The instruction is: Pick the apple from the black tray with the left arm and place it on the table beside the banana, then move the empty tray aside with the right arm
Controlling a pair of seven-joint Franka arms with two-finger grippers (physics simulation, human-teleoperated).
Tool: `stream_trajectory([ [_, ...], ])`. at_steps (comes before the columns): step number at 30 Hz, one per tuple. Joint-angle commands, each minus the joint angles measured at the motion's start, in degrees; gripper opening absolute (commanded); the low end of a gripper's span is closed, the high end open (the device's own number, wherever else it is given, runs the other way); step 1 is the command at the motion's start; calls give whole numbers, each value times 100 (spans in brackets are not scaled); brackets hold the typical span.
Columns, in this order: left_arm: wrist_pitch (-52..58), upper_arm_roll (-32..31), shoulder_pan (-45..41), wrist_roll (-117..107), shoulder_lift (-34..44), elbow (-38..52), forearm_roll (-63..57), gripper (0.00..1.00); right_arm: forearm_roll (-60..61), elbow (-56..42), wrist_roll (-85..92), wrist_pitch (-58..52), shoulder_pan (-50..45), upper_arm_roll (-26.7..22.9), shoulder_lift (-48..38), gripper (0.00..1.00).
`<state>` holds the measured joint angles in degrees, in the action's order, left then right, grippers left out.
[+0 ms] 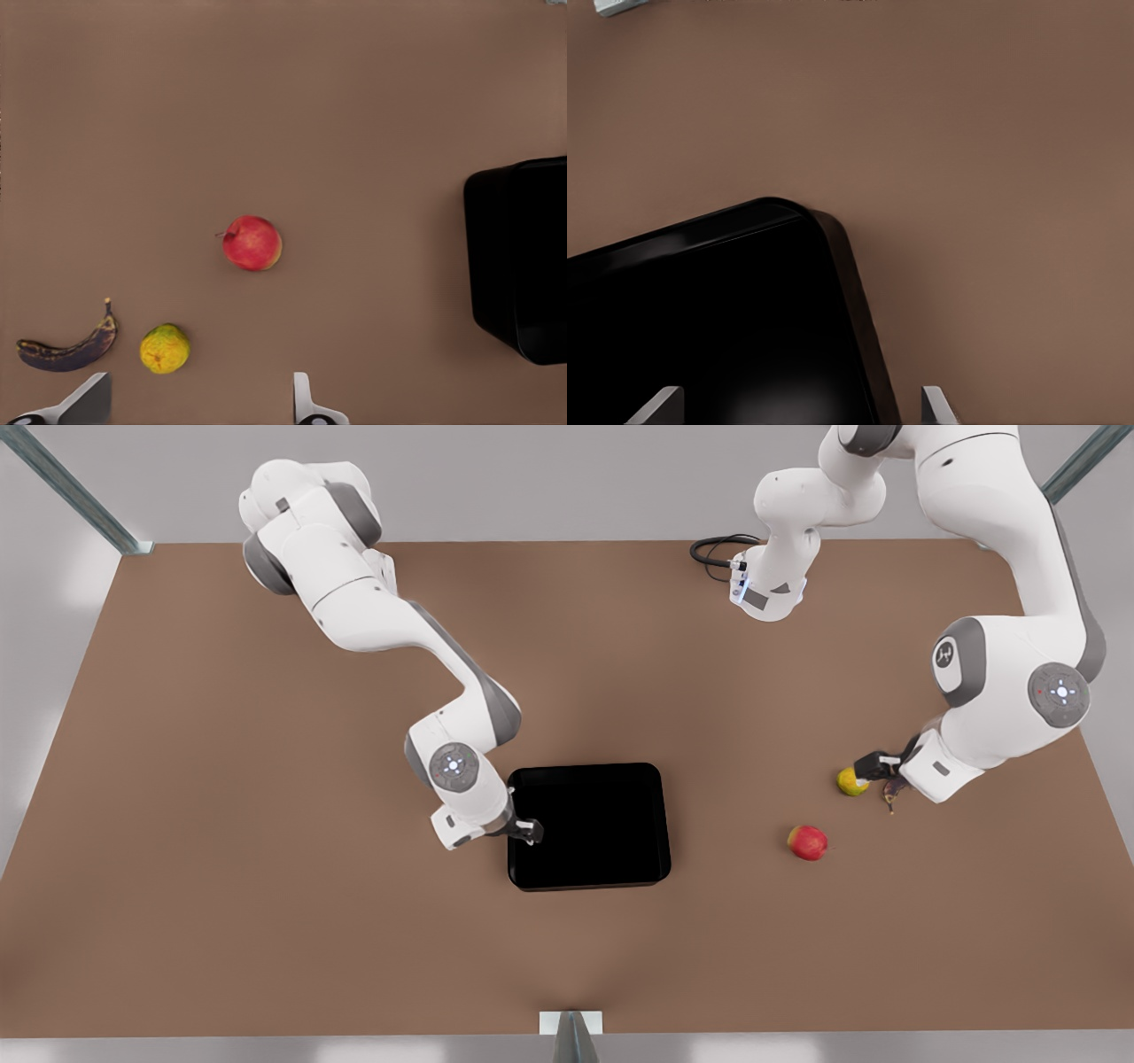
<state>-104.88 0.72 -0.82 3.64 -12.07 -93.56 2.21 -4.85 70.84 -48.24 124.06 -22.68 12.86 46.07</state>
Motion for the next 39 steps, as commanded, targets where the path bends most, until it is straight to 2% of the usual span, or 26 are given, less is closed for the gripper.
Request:
stream_trajectory([
  [1, -727, -11, -33, -338, -6, 4, -10, 100, -68, -9, -1592, 786, -34, 15, 43, 100],
  [17, -798, -28, -235, -830, -243, 426, -10, 100, -385, 70, -1504, 795, -236, 15, 482, 100],
  [28, -806, -28, -235, -830, -243, 426, -10, 100, -341, 184, -1065, 329, -105, 6, 192, 100],
  [39, -806, -28, -244, -830, -261, 426, -10, 100, -385, 219, -1082, 373, -184, 42, 350, 100],
])
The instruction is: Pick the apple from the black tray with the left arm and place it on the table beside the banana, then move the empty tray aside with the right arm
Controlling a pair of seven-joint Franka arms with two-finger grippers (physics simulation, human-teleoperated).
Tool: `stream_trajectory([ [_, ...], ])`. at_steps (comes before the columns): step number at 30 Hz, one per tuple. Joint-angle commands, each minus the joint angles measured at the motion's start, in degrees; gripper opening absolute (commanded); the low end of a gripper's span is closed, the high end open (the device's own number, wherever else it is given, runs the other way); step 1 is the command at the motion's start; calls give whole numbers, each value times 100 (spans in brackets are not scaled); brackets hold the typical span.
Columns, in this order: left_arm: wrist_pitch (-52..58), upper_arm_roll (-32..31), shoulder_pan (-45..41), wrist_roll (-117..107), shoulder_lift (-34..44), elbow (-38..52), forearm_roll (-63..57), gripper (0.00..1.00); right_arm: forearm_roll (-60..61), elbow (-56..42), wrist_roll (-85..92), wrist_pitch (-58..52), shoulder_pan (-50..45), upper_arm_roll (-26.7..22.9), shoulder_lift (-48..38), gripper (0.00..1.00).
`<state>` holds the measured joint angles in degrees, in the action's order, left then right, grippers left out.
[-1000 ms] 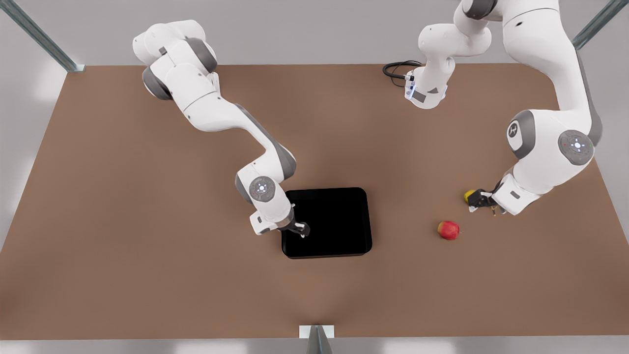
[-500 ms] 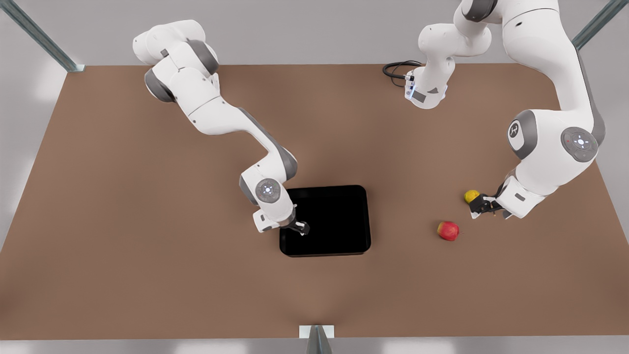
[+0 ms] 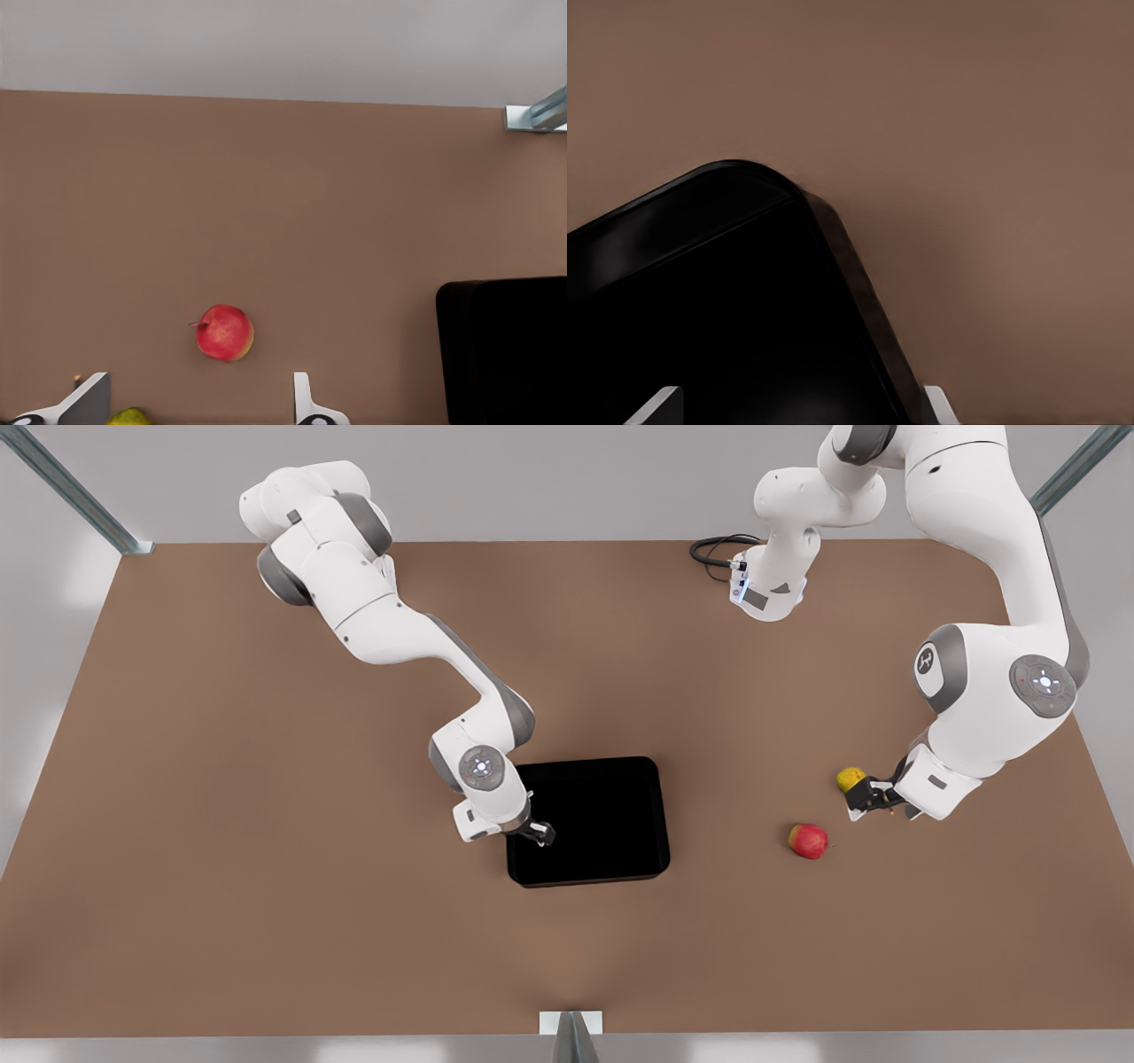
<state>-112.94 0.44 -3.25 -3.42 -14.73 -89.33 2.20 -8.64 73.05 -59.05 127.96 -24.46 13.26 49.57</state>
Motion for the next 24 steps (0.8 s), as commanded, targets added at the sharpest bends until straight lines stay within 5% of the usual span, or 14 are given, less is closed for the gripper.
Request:
stream_trajectory([
  [1, 0, 0, 0, -123, 5, 3, -9, 100, -6, -1, -2, -17, -15, 1, 26, 99],
  [5, 0, 0, 0, -123, 5, 3, 0, 100, -182, 8, -37, 1, -24, 1, 149, 96],
  [14, 0, 8, 9, -123, 5, 3, -8, 100, -129, -1, -10, -43, -6, 37, 167, 49],
  [24, 0, 8, 9, -123, -47, 135, 44, 100, 2, -10, 139, -61, 3, 80, 149, 26],
])
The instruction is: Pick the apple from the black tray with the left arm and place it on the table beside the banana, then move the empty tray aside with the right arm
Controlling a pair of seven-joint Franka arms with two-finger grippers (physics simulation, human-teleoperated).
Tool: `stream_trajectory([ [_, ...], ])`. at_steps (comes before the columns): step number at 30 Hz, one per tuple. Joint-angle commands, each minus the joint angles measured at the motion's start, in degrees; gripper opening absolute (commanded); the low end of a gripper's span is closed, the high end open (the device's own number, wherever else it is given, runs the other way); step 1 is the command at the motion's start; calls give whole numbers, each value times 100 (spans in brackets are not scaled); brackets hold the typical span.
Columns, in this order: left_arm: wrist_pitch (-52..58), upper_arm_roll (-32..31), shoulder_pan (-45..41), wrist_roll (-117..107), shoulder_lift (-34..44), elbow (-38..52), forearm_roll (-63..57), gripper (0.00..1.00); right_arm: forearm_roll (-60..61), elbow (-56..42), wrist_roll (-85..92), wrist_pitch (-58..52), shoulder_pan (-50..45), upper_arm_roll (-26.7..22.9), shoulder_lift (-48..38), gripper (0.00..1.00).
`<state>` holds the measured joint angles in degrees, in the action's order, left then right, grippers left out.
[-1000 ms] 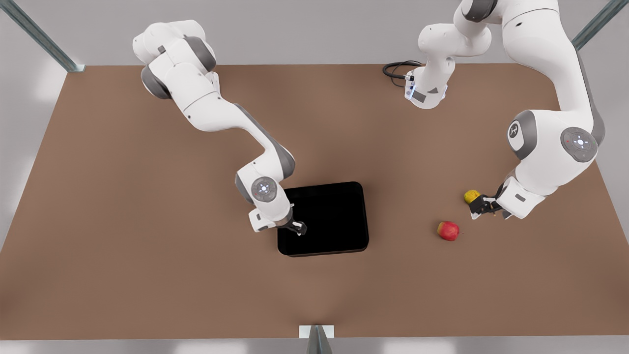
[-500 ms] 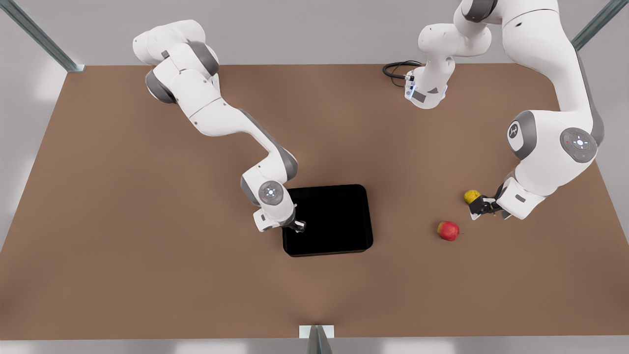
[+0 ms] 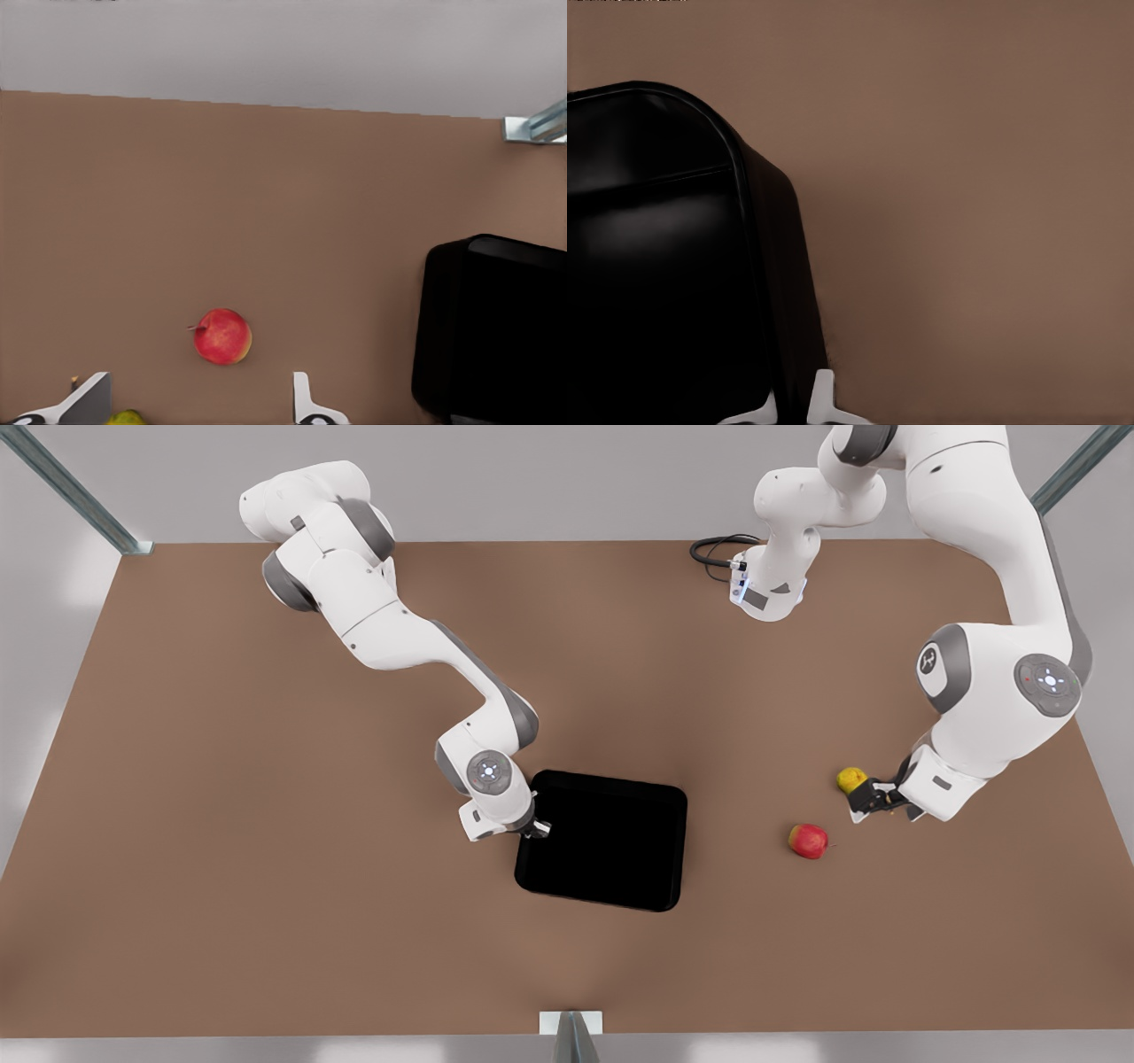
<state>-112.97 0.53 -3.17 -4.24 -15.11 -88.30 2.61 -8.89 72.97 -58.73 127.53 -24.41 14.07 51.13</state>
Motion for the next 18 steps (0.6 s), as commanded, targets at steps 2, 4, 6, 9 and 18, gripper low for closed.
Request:
stream_trajectory([
  [2, -6, 0, 0, -42, -9, 32, 12, 100, 19, -29, 116, -141, 24, 69, -86, 25],
  [4, -94, -9, -9, -51, -27, 32, -41, 100, 28, -29, 116, -167, 24, 104, -139, 23],
  [6, -94, -9, -9, -51, -27, 32, -41, 100, 28, -46, 116, -317, 33, 139, -209, 23],
  [9, -94, -9, -9, -51, -36, 32, -15, 100, 37, -64, 116, -492, 33, 201, -306, 20],
  [18, -103, 0, -9, -42, -71, 32, -23, 100, 397, -64, 1496, -1811, 393, 201, -1141, 19],
])
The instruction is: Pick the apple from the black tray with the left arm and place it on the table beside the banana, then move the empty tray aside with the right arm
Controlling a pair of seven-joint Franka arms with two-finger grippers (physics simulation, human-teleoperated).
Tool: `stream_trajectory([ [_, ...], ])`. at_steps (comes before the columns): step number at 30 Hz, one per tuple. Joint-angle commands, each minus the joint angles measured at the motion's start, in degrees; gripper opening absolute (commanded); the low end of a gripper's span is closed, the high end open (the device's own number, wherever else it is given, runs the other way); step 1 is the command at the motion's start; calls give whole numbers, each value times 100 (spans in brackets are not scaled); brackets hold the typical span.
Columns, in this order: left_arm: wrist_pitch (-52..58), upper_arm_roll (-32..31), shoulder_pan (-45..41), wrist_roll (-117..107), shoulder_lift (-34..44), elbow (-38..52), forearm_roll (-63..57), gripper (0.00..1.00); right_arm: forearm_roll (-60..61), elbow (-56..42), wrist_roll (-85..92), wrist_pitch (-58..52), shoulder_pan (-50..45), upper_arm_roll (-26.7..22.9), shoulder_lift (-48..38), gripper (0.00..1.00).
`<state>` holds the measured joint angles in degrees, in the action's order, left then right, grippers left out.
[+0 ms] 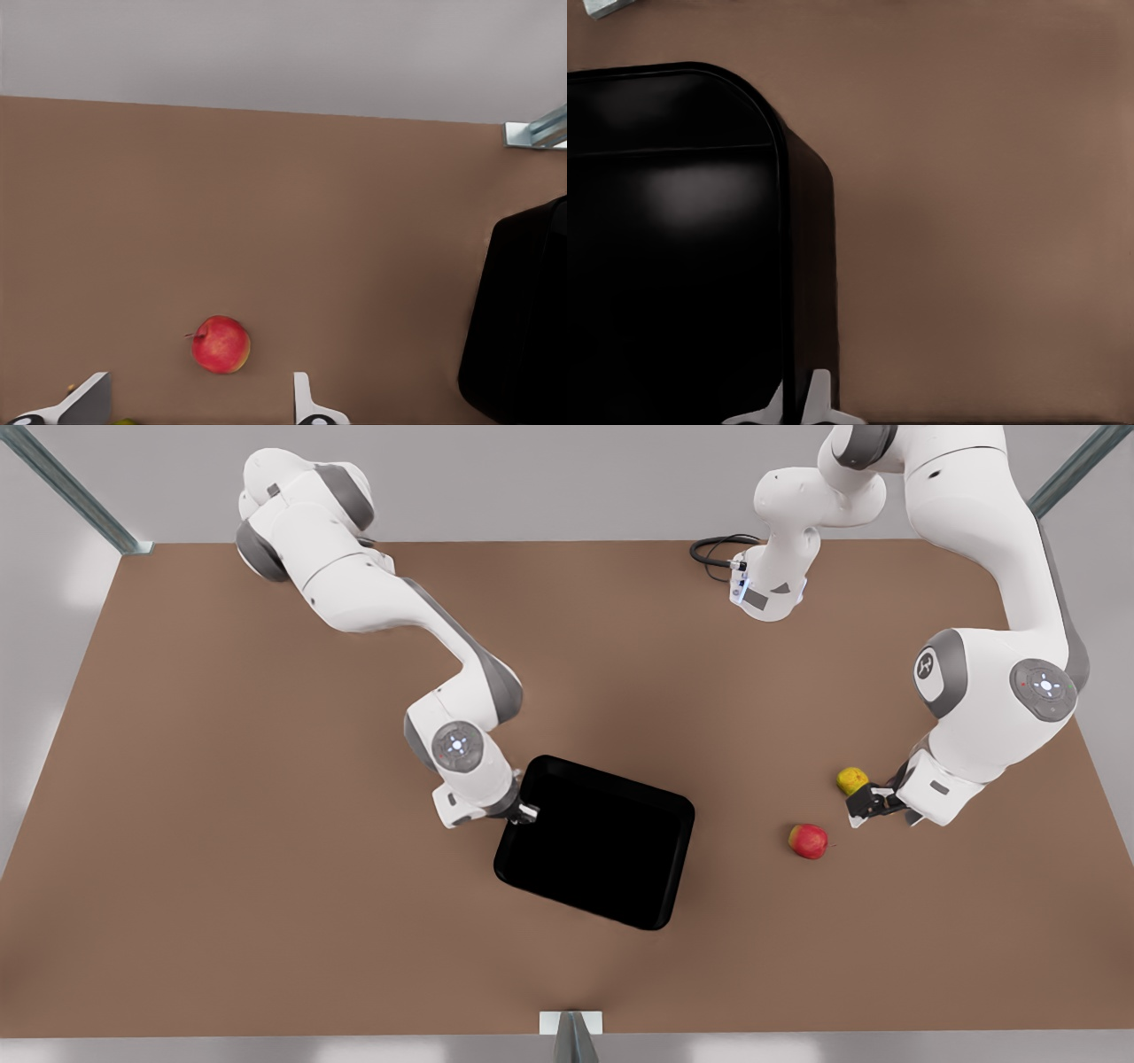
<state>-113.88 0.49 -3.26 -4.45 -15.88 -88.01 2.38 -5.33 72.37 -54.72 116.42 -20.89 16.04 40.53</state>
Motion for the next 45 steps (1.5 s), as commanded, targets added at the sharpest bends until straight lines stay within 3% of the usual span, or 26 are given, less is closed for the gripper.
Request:
stream_trajectory([
  [1, -12, 4, 1, -20, 6, 3, -9, 100, 58, -3, 1314, -822, 94, -5, -124, 19],
  [11, -12, -5, -8, -12, 6, 3, 8, 100, 5, -47, 4838, -2017, 1421, -84, -704, 19],
  [16, -82, -5, -16, -20, 6, 3, 26, 100, 32, -179, 7133, -2035, 1544, -919, -774, 19],
  [24, -91, -5, -43, -29, 6, 3, -9, 100, 58, -205, 10192, -709, 1597, -2123, -256, 19],
  [32, 41, -5, -87, -20, 6, -6, -18, 100, 93, -205, 10227, -269, 1702, -2140, 122, 22],
  [34, 41, -5, -95, -38, 6, -6, -18, 100, 93, -205, 10218, -251, 1702, -2140, 175, 30],
  [37, 41, -5, -95, -64, 6, -14, -18, 100, 93, -205, 10210, -137, 1702, -2132, 184, 55],
  [39, 41, -5, -130, -135, 6, -32, -18, 100, 339, -205, 10210, -137, 1702, -2140, 175, 91],
  [40, 41, -5, -174, -143, -3, -41, -27, 100, 339, -214, 10210, -137, 1694, -2140, 140, 100],
  [42, 41, -5, -183, -187, -3, -58, -18, 100, 339, -258, 10209, -146, 1685, -2140, -255, 100],
  [45, 41, -5, -183, -187, -3, -50, -27, 100, 682, -249, 9990, -909, 1597, -1903, -1626, 100],
])
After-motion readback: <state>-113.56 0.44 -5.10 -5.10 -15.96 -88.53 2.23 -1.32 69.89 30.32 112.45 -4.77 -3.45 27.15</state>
